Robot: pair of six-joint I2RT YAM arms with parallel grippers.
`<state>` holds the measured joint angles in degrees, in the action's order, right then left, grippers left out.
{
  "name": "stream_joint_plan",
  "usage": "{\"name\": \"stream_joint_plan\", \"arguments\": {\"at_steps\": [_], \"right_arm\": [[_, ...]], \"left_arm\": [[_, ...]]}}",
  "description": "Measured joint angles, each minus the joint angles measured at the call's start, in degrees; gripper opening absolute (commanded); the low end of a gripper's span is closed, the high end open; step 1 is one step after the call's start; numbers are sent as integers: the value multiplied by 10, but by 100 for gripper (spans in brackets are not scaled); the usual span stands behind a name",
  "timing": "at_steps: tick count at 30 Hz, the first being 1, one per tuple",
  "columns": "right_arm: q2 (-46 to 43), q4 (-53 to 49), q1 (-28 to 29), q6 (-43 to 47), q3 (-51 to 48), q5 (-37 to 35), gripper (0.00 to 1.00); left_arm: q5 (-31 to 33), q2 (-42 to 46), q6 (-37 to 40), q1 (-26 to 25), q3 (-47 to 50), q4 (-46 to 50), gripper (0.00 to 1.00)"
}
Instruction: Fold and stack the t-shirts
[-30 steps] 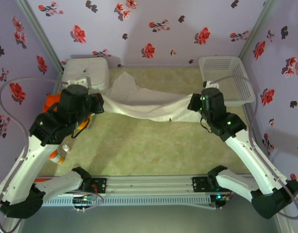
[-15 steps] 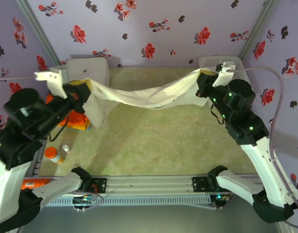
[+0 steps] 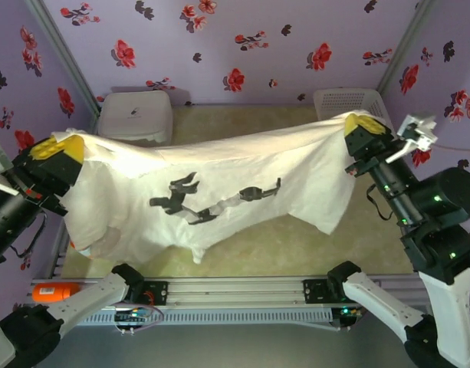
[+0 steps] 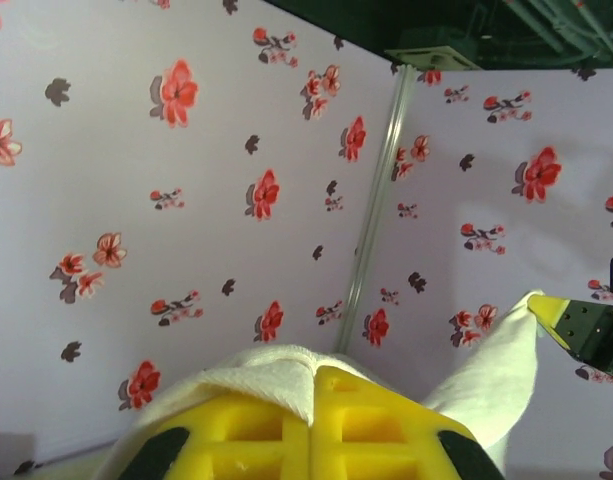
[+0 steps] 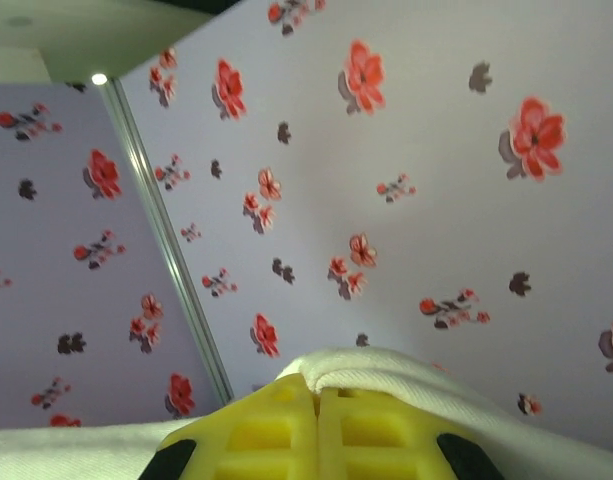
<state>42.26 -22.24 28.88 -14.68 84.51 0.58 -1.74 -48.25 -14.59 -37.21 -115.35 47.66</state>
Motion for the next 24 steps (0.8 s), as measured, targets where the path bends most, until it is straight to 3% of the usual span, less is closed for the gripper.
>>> {"name": "stream_joint_plan", "arguments": {"at_steps": [7,12,16,19,24], "right_arm": [[32,-39,0,-28,25,-57,0],[99,-85,-3,-64,-18,-99,0],[161,-97,-46,-93,-77,-78,0],[217,-79,-111,-123,-129,-23,0],[356,-18,-167,-150,-169,42,0]], "left_arm": [[64,-1,0,0,60,-8,0],[148,-10,-7,0,189,-17,0],[181,-43,-20,12,288,-47,0],[173,-87,-29,58,355,-82,0],[75,-192,-63,199,445,-172,0]]}}
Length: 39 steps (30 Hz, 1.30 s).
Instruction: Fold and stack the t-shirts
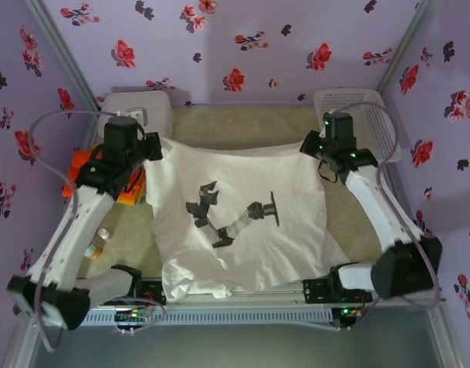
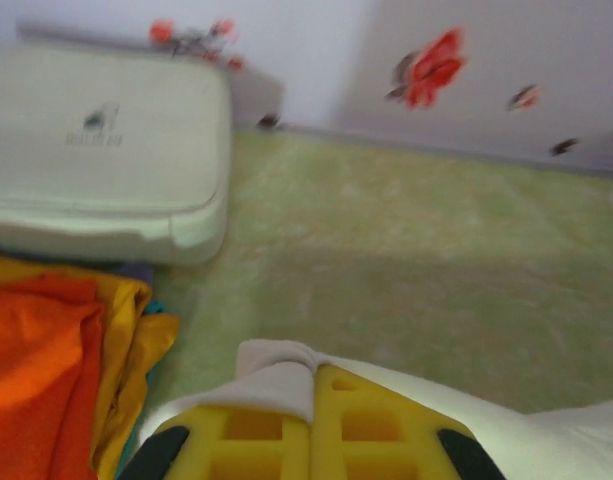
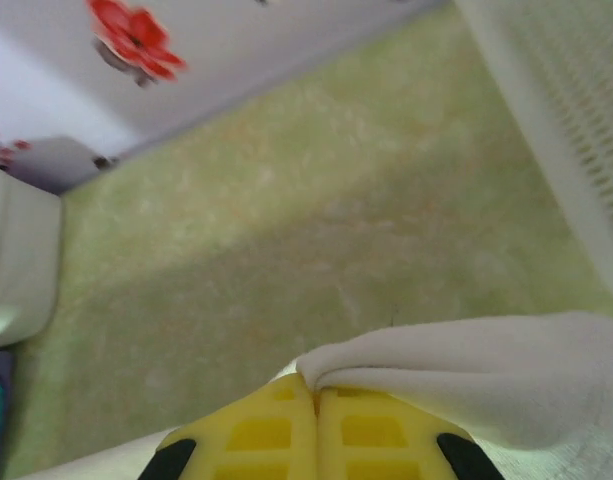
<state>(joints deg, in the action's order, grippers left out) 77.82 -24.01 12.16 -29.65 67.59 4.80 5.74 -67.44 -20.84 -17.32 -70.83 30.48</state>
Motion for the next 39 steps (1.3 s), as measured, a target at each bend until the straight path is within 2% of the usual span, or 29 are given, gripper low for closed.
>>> {"name": "stream_joint_plan", "arguments": {"at_steps": [4,8,11,14,18,21,29,39], "right_arm": [[134,38,-19,-8,38,52,0],[257,66,-38,-11,113,98,0],[292,71,-42,-10,138,105,0],[302,62,-42,-4,161,104,0],[301,57,-42,10,169,105,0],[298,37,-42,23,167,104,0],[255,-6,-42,53,111,105,0],[242,-46,-42,64,90,99,0]], "left_arm": [[-48,-105,-2,48,5,-69,0],[-93,-225,-3,73,-51,-114,0],[-121,-297,-3,84,-111,-132,0],[-144,-329,-7,91,-139,-141,0],[-158,-326,-19,95,-136,-144,0],[-170,-299,-42,96,-98,-151,0],[-198,-172,-134,97,56,-151,0],[-206,-17,-247,97,194,-149,0]]}}
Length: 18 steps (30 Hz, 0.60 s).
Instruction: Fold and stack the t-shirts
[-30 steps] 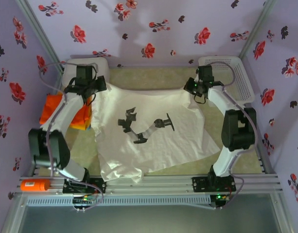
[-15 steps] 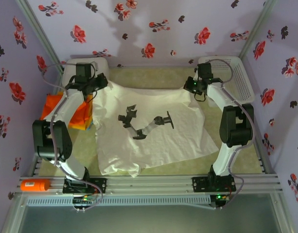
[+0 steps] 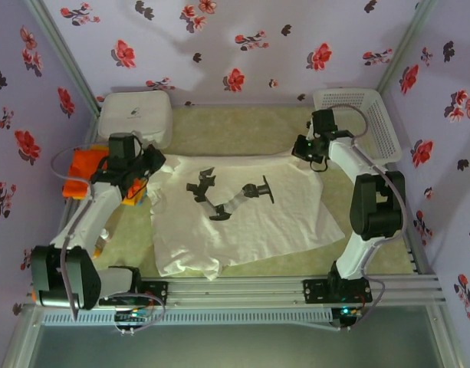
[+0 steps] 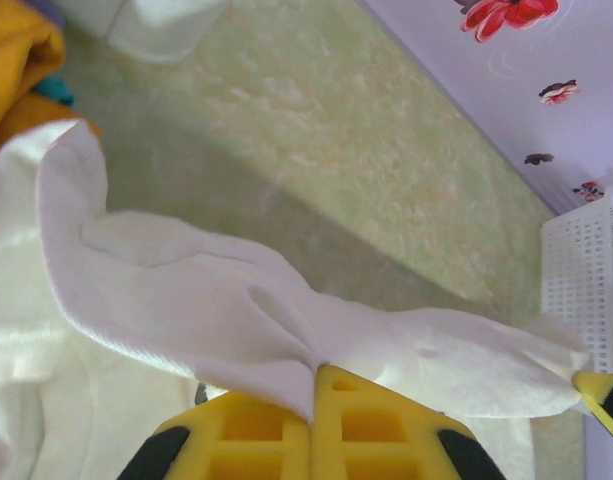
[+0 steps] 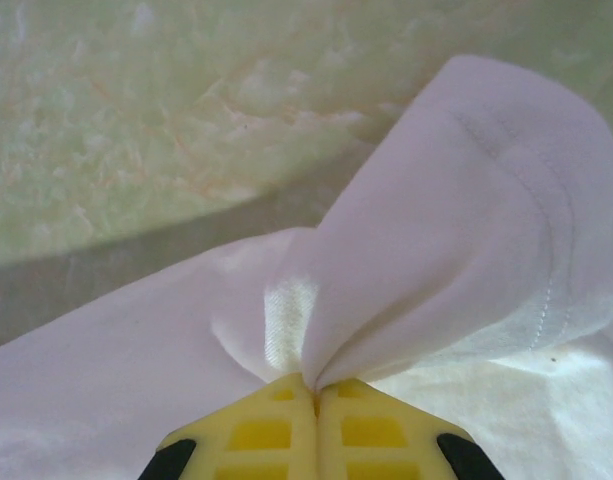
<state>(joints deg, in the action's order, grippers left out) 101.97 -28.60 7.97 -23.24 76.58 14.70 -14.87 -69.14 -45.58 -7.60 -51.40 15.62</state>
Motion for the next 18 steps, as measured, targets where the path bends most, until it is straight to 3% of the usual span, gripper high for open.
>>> {"name": "stream_joint_plan", "arguments": {"at_steps": [13,15,18], "right_arm": [[-12,-32,0,3,-7,-17,0],[-12,-35,0,4,-7,-21,2],[-12,-44,2,4,-11,-27,9]], "left_arm": [[3,107,-90,-21,134,-11,0],[5,107,-97,-24,148,-12,7],[7,108,-104,-27,169,-15,32]]}}
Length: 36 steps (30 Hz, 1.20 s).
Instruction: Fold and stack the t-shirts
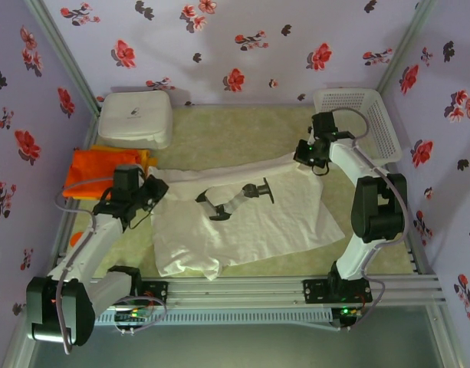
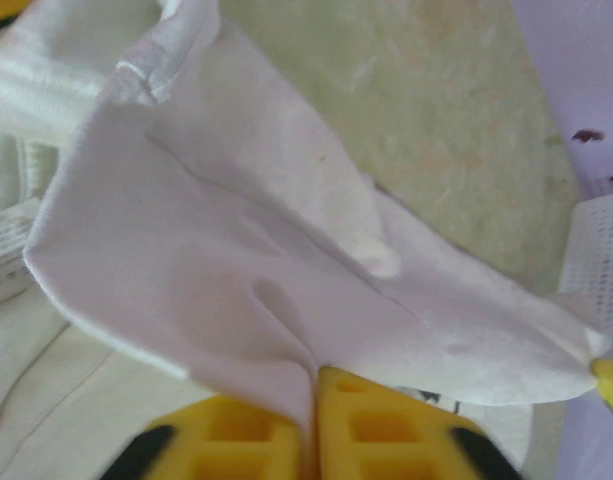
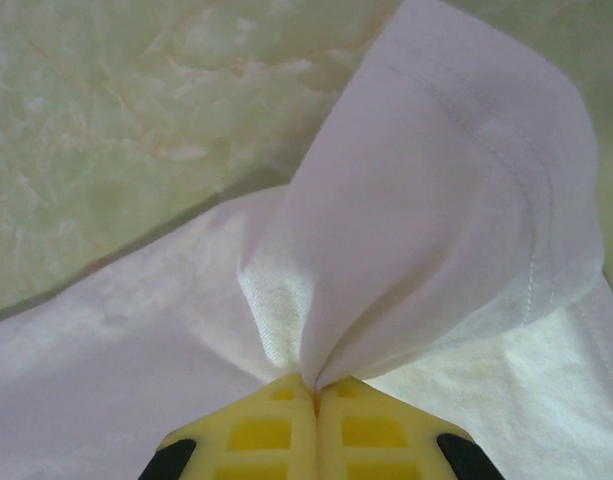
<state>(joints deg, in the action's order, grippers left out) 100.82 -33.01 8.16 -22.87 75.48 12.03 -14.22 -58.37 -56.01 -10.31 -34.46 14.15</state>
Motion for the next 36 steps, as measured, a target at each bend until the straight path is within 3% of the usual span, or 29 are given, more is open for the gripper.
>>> {"name": "stream_joint_plan", "arguments": {"at_steps": [1,3,5,8,16,24,30,36], "right_arm": [[0,-5,1,0,-2,-2,13],[0,-21,4,3,-4,-7,36],[-8,-32,7,3,-13,-18,53],[-42,-51,17,2,-40,-37,62],[-156,-67,87,-24,-134,-61,60],[-114,-30,95,-89,-244,-59,50],[-119,-6,56,-138,-284,-76,48],[-178,10,11,-181,-322,-108,50]], "left_arm": [[2,2,-3,-1,7,2,40],[8,11,-5,0,18,15,47],[19,28,-3,-1,25,36,53],[33,64,8,-1,25,75,56],[44,148,22,-5,24,151,57],[48,159,26,-7,45,160,57],[53,124,39,-10,46,152,57],[55,47,53,-16,13,118,57]]}}
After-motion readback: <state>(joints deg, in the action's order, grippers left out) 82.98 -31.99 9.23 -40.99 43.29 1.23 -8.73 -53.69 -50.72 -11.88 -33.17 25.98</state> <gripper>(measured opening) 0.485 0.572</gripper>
